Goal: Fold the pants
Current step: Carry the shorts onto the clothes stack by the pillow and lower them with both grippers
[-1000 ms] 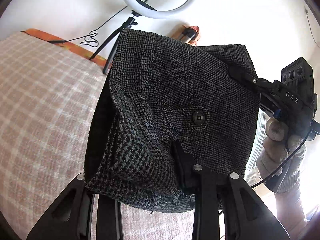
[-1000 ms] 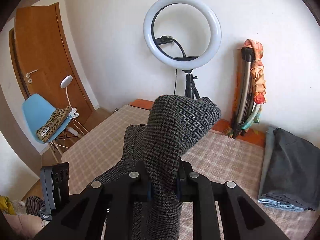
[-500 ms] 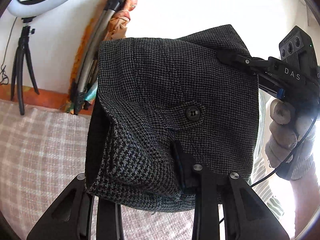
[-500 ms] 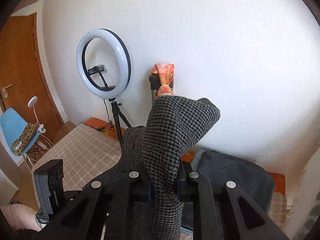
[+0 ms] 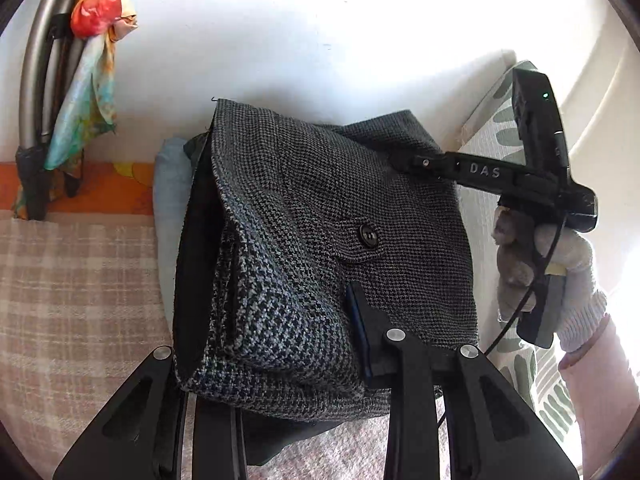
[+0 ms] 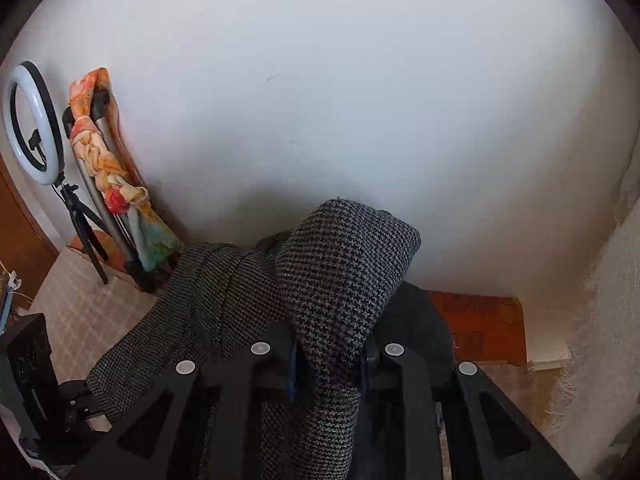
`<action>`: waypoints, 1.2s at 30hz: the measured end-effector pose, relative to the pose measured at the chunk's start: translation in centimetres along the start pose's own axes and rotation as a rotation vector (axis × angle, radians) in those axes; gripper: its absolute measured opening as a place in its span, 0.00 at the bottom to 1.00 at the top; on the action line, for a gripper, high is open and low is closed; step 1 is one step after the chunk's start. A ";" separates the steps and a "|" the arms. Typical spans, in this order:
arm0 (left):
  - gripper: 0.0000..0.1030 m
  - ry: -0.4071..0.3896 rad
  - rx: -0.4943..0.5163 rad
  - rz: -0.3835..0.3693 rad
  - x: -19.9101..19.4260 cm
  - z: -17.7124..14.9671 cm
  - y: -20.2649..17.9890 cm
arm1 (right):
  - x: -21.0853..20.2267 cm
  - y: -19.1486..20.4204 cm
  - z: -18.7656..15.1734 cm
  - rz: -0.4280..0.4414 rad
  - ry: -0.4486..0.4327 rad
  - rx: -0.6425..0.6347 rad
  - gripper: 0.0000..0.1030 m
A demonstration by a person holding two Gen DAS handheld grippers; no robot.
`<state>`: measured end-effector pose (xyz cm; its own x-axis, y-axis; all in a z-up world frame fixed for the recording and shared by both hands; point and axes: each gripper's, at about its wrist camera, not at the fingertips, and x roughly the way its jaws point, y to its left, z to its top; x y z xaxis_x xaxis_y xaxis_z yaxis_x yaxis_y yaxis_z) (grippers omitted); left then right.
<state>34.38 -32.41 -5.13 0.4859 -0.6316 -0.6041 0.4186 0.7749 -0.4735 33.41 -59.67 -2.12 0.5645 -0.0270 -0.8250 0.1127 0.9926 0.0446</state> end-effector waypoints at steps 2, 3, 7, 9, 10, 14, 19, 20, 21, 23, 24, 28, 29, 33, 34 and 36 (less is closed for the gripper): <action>0.32 0.001 0.023 -0.002 -0.7 -0.2 -0.3 | 0.2 -1.2 -0.9 -0.029 -0.013 0.052 0.43; 0.33 0.000 0.038 0.000 -1.0 -0.2 -0.4 | -0.2 -1.6 -1.1 -0.024 -0.035 0.091 0.44; 0.34 -0.013 0.077 0.020 -2.7 -0.4 -0.9 | -2.6 -1.1 -1.3 -0.152 -0.135 0.072 0.49; 0.34 -0.028 0.085 0.027 -3.5 -0.4 -1.2 | -4.5 -0.4 -1.4 -0.174 -0.216 0.082 0.49; 0.34 -0.036 0.076 0.022 -4.1 -0.5 -1.2 | -5.3 0.1 -1.4 -0.170 -0.251 0.079 0.49; 0.34 -0.080 0.093 0.022 -5.5 -0.2 -1.6 | -5.0 2.5 -0.4 -0.081 -0.239 -0.029 0.46; 0.34 -0.124 0.111 0.017 -7.6 -0.2 -2.9 | -1.1 1.8 0.5 -0.044 -0.129 0.014 0.43; 0.34 -0.134 0.123 0.022 -8.2 -0.4 -3.0 | -0.6 1.2 0.4 -0.048 -0.120 0.035 0.42; 0.34 -0.146 0.126 0.021 -9.2 -0.9 -3.2 | -0.2 0.6 0.4 -0.049 -0.110 0.052 0.42; 0.33 -0.174 0.109 0.019 -9.9 -0.2 -3.0 | 0.3 -0.1 0.2 -0.032 -0.106 0.093 0.42; 0.33 -0.183 0.100 0.006 -10.0 0.4 -3.1 | 0.3 -0.6 0.1 -0.012 -0.111 0.117 0.42; 0.34 -0.127 0.116 0.018 -6.7 2.6 -3.1 | 1.2 -0.7 0.2 -0.014 -0.105 0.136 0.41; 0.33 -0.076 0.104 0.023 -4.4 3.1 -2.2 | 1.5 -0.6 0.3 -0.031 -0.096 0.128 0.40; 0.33 0.040 0.089 0.065 -1.1 1.7 -0.7 | 3.5 -1.4 0.2 -0.089 -0.061 0.154 0.37; 0.33 0.064 0.098 0.075 -0.7 1.0 -0.6 | 4.0 -1.9 0.0 -0.098 -0.052 0.170 0.37; 0.34 0.084 0.136 0.094 -0.1 0.1 -0.8 | 4.8 -2.7 -0.5 -0.084 -0.036 0.205 0.37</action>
<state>34.08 -32.96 -4.64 0.4644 -0.5480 -0.6958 0.4769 0.8167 -0.3249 35.39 -62.38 -6.48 0.5746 -0.1169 -0.8101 0.3229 0.9419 0.0931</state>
